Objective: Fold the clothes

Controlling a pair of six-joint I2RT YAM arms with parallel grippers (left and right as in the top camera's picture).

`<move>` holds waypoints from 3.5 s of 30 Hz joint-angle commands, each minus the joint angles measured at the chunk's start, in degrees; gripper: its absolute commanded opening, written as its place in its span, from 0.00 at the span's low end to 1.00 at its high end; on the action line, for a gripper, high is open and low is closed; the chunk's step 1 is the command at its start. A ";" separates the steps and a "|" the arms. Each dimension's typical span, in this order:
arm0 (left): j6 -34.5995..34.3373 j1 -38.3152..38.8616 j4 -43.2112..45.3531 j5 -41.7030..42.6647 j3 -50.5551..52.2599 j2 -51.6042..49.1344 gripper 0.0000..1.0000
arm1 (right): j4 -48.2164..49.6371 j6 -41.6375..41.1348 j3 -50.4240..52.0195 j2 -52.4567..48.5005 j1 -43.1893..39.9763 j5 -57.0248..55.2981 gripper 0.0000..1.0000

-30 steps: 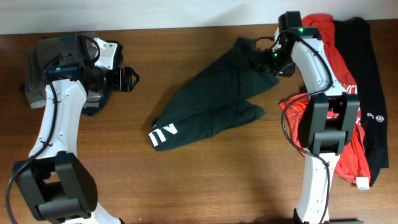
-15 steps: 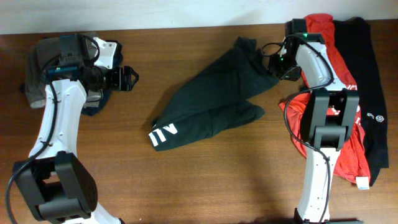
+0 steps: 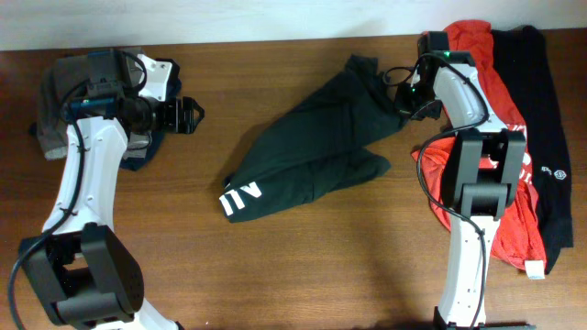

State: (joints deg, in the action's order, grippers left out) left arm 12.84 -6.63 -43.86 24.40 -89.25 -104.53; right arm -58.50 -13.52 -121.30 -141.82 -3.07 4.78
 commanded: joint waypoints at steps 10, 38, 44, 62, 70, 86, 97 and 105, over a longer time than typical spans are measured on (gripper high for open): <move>0.55 0.15 -0.46 -0.22 -6.88 1.09 0.82 | -8.94 1.25 -10.14 9.92 0.09 11.78 0.04; 3.58 7.21 -5.03 -0.26 -10.03 14.19 0.81 | -18.75 0.96 -22.58 33.38 0.57 15.74 0.04; 4.83 7.21 -4.20 -1.27 -10.03 18.47 0.82 | -15.10 0.52 -22.56 33.44 6.25 15.04 0.04; 4.83 7.23 -6.19 -4.74 -10.01 19.96 0.82 | 3.28 -6.54 -22.49 15.15 16.46 -4.66 0.04; 4.83 7.50 -7.56 -4.63 -10.01 15.56 0.82 | 9.94 -6.54 -22.51 7.98 15.65 -4.59 0.33; 14.99 26.40 -8.00 -3.06 -10.01 4.61 0.82 | -15.74 -6.23 -23.52 20.61 -1.88 7.72 0.95; 15.13 38.88 6.03 -5.81 -10.01 -12.76 0.82 | -20.83 -1.31 -23.26 19.52 -5.68 7.45 0.95; 15.17 45.64 4.09 -10.03 -10.01 -17.55 0.83 | -21.03 -0.28 -23.26 19.52 -5.66 7.45 0.95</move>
State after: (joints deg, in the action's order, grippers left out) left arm 27.05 36.56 -38.85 17.04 -98.26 -121.16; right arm -79.31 -15.46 -144.22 -121.82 -8.49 11.75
